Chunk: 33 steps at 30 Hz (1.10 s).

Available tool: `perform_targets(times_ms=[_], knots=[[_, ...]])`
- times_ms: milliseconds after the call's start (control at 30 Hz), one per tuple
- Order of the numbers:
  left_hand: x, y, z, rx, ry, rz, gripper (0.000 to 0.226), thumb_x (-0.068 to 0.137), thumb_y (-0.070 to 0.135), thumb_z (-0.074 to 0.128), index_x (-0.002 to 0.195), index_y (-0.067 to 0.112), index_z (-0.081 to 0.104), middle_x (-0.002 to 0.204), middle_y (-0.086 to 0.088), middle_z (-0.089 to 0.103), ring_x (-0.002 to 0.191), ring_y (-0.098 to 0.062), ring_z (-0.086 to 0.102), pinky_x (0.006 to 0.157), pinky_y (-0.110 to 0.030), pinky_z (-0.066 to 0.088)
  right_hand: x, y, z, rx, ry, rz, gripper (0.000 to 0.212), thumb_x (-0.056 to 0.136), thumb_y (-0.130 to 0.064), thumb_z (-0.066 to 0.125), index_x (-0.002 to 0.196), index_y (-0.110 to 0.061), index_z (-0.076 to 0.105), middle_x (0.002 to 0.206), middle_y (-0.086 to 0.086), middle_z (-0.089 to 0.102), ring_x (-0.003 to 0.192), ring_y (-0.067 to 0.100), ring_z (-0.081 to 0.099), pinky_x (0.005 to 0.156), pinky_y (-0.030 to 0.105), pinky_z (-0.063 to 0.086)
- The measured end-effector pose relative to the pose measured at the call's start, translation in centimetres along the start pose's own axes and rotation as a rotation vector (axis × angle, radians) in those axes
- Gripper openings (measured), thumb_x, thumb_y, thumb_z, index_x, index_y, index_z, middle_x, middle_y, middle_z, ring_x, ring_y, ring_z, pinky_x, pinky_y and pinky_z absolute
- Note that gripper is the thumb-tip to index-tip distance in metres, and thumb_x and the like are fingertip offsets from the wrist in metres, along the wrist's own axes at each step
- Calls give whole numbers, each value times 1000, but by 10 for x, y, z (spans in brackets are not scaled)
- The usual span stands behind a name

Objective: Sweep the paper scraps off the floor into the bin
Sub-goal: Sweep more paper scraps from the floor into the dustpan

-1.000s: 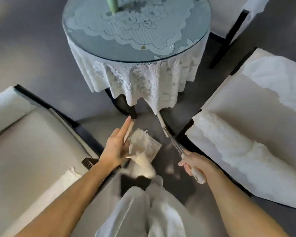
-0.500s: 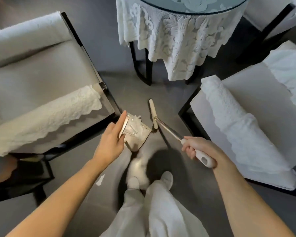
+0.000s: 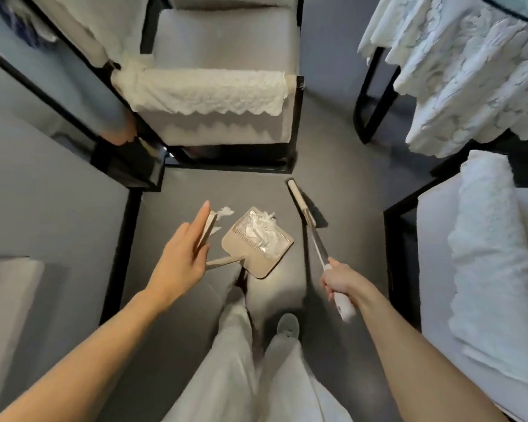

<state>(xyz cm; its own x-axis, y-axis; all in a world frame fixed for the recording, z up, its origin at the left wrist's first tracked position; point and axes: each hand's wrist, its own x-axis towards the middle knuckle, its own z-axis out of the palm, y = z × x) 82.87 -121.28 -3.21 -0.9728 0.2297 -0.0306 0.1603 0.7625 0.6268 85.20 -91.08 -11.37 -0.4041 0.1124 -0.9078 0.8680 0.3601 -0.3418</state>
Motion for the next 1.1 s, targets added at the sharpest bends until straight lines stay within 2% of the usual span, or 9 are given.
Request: perform_targets(times_ms=[67, 133, 267, 433, 700, 800, 900, 1033, 1100], knots=[[-35, -6, -3, -16, 25, -58, 78, 88, -1, 59, 148, 25, 17, 82, -3, 45, 65, -11, 44, 62, -21, 33, -12, -3, 20, -82, -34, -8, 73, 82, 1, 41, 149, -24, 28, 87, 16, 58, 59, 18, 51, 56, 30, 46], [-66, -16, -4, -36, 67, -138, 77, 89, 0, 59, 147, 29, 17, 83, -3, 46, 66, -11, 46, 64, -23, 35, -24, -6, 40, -89, -65, -10, 76, 84, 0, 39, 152, -31, 21, 84, 14, 57, 55, 15, 50, 50, 27, 45], [-119, -35, -9, -91, 164, -300, 79, 90, 3, 60, 144, 37, 14, 86, -1, 48, 72, -10, 48, 69, -23, 35, -55, -18, 67, 14, -162, -10, 67, 88, 6, 37, 144, -29, 34, 64, 6, 46, 35, 7, 39, 33, 17, 35], [-162, -52, -14, -154, 255, -478, 80, 90, 4, 59, 139, 45, 11, 88, 0, 48, 76, -13, 50, 71, -29, 43, -74, -32, 84, 47, -135, -32, 73, 87, 11, 36, 148, -27, 31, 48, 2, 43, 28, 6, 31, 30, 13, 30], [-200, -50, -14, -188, 358, -696, 74, 93, 8, 57, 142, 45, 16, 87, 11, 45, 78, -8, 48, 74, -25, 37, -38, -68, 113, -333, -43, -184, 76, 83, 5, 41, 150, -28, 30, 55, 8, 49, 33, 15, 39, 36, 20, 37], [-212, -42, -11, -196, 442, -779, 74, 93, 8, 57, 138, 49, 16, 91, 14, 46, 82, -7, 50, 69, -15, 37, -22, -85, 113, -497, -24, -280, 73, 83, 5, 37, 150, -24, 31, 66, 9, 52, 31, 14, 41, 35, 18, 36], [-225, -35, -1, -200, 514, -855, 73, 93, 8, 57, 141, 47, 19, 94, 12, 49, 84, -7, 51, 66, -8, 37, -2, -96, 111, -696, 38, -355, 70, 86, 3, 34, 150, -23, 32, 93, 13, 59, 44, 20, 48, 35, 20, 38], [-241, -26, 18, -209, 573, -973, 71, 94, 10, 56, 145, 45, 21, 97, 12, 49, 85, -7, 51, 66, -11, 38, 14, -96, 109, -966, 82, -403, 65, 91, 0, 36, 152, -20, 27, 121, 21, 53, 69, 27, 57, 47, 27, 46], [-246, -21, 24, -217, 604, -996, 70, 94, 10, 55, 146, 43, 22, 96, 12, 49, 84, -8, 50, 67, -12, 38, 24, -93, 103, -1033, 101, -391, 65, 91, -1, 37, 153, -18, 25, 123, 22, 53, 76, 29, 58, 54, 29, 49]])
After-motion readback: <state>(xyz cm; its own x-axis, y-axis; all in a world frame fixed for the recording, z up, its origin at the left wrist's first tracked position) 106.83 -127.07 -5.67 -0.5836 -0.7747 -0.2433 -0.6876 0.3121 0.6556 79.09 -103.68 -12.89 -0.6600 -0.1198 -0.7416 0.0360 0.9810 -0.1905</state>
